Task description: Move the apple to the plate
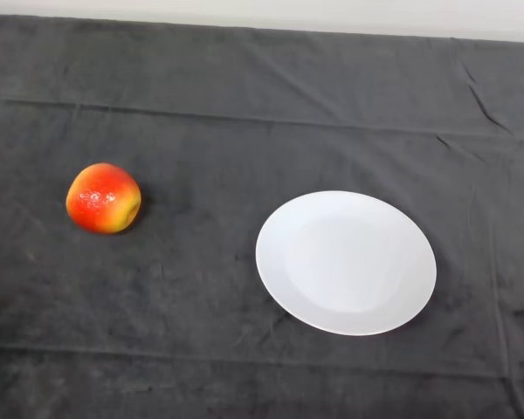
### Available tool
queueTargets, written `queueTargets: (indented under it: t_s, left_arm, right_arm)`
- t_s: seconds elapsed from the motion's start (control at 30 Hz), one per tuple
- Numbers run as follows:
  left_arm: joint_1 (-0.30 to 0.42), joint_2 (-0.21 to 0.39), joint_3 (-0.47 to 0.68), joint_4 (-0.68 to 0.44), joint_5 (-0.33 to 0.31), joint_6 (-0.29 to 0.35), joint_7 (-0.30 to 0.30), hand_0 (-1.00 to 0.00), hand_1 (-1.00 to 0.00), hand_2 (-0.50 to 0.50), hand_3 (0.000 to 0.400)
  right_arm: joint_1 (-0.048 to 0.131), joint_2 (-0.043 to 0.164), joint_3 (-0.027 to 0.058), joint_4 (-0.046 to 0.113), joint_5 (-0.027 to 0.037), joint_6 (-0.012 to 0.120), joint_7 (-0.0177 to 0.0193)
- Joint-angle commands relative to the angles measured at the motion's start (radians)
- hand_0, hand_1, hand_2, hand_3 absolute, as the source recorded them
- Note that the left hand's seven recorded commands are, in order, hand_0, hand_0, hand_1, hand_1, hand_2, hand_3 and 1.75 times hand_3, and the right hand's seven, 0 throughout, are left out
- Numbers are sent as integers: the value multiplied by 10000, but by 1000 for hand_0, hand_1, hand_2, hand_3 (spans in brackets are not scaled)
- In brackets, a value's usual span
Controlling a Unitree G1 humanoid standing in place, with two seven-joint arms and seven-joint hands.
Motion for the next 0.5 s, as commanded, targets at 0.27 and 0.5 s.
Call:
queueTargets:
  t_s: [0.27, 0.5]
  left_arm:
    - [-274, -47, 98, 430, 214, -261, 0, 0, 0, 0, 0]
    - [-288, 36, 174, 437, 154, -175, -121, 0, 0, 0, 0]
  right_arm:
    - [1051, 700, -163, 885, 36, 741, -27]
    - [1051, 700, -169, 885, 29, 740, -28]
